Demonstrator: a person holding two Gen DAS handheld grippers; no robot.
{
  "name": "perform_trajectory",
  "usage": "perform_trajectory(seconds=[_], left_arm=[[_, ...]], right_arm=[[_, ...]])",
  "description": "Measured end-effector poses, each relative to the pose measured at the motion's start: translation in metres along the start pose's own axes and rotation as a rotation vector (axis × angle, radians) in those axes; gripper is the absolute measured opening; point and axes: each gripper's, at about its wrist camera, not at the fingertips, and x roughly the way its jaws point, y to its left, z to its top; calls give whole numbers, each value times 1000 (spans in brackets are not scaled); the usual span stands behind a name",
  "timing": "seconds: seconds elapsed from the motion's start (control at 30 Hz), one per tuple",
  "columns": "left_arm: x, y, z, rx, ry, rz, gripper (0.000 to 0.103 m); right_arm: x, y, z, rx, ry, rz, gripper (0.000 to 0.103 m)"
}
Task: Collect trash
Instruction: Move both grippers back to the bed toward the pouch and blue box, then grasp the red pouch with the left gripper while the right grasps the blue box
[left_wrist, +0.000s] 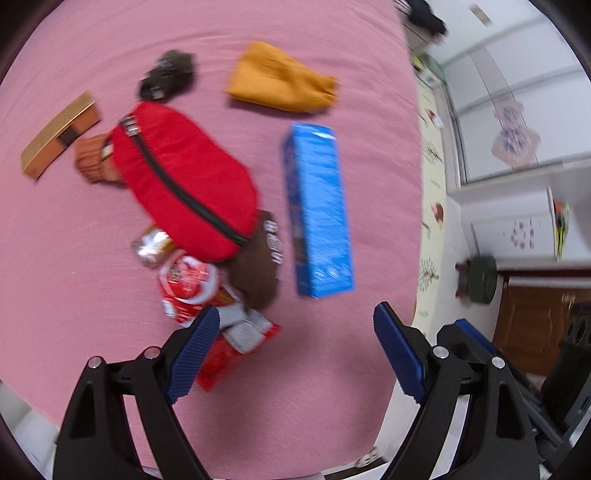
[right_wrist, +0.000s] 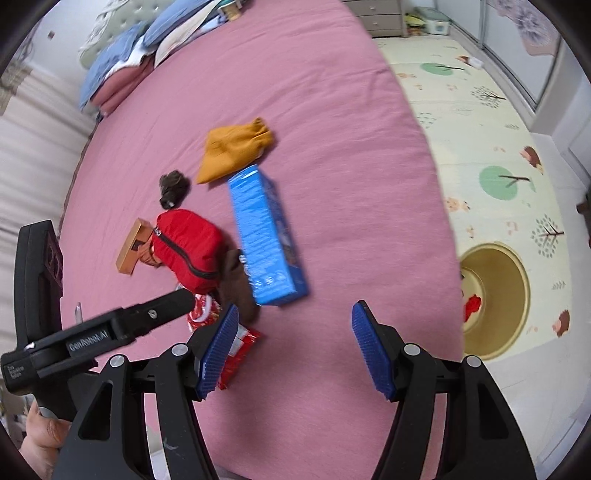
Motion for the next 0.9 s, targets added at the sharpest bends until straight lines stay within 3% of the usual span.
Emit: perform_trajectory(seconds=[0.4,0.7,0.9], left_arm=[[18,98,40,-281,-5,-17,86],[59,121,68,-345,61,-21,86],[77,127,77,-395,90,-62,86]], right_arm=[[70,51,34,-111,72,-40,63],[115,55,58,-126,133,-86,63],[138,51,68,-108,165,-101,63]])
